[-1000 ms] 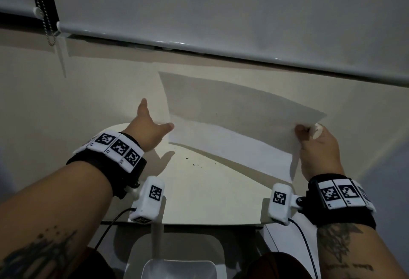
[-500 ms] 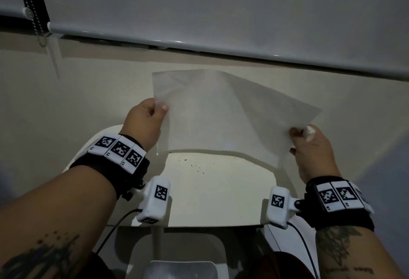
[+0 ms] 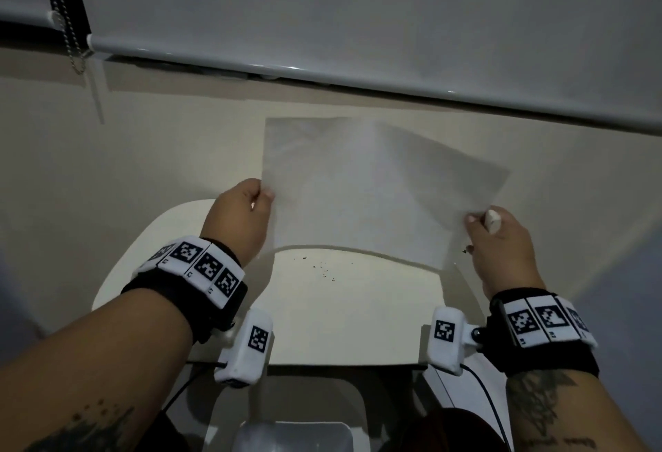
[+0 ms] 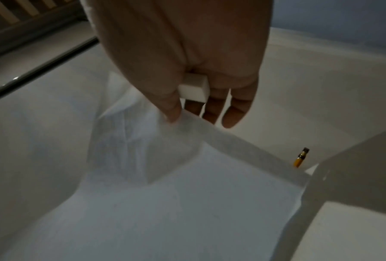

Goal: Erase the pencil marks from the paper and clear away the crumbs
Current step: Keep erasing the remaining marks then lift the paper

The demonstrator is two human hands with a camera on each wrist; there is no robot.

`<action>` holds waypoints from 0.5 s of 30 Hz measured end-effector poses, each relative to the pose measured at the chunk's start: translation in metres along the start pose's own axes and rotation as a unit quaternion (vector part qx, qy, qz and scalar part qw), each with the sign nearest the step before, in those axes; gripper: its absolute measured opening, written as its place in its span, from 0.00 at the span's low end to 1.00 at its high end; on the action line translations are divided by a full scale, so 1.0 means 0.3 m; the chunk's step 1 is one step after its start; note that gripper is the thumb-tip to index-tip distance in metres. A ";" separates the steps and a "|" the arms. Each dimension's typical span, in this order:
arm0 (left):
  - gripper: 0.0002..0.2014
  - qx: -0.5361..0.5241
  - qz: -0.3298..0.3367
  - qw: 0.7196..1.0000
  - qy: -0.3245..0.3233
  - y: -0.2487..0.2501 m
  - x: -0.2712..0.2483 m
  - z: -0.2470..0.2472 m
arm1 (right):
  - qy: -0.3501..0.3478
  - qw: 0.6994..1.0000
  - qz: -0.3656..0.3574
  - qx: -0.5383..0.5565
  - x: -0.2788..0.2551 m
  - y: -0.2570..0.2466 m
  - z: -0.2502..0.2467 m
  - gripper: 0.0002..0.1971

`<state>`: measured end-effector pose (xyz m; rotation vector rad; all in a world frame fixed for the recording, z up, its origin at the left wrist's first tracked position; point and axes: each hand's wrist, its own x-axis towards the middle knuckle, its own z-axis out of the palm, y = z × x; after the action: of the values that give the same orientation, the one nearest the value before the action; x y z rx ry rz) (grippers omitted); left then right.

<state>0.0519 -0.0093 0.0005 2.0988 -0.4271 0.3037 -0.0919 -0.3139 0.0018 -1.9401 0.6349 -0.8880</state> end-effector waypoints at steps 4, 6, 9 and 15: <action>0.17 0.036 -0.025 0.998 -0.039 -0.023 -0.004 0.006 | -0.048 0.997 0.013 -0.056 0.003 -0.008 0.019 0.10; 0.16 0.020 -0.028 0.999 -0.010 -0.033 -0.001 0.002 | -0.026 0.998 0.005 -0.057 0.002 -0.021 0.020 0.10; 0.14 0.040 -0.033 0.998 -0.034 -0.044 -0.003 0.001 | -0.025 0.998 0.000 -0.053 0.000 -0.022 0.022 0.07; 0.15 0.027 -0.036 0.999 -0.016 -0.054 0.002 -0.007 | -0.032 0.997 -0.006 -0.068 0.009 -0.034 0.025 0.07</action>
<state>0.0592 0.0005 -0.0105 2.1687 -0.3648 0.2426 -0.0834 -0.3071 0.0091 -2.0867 0.6609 -0.8031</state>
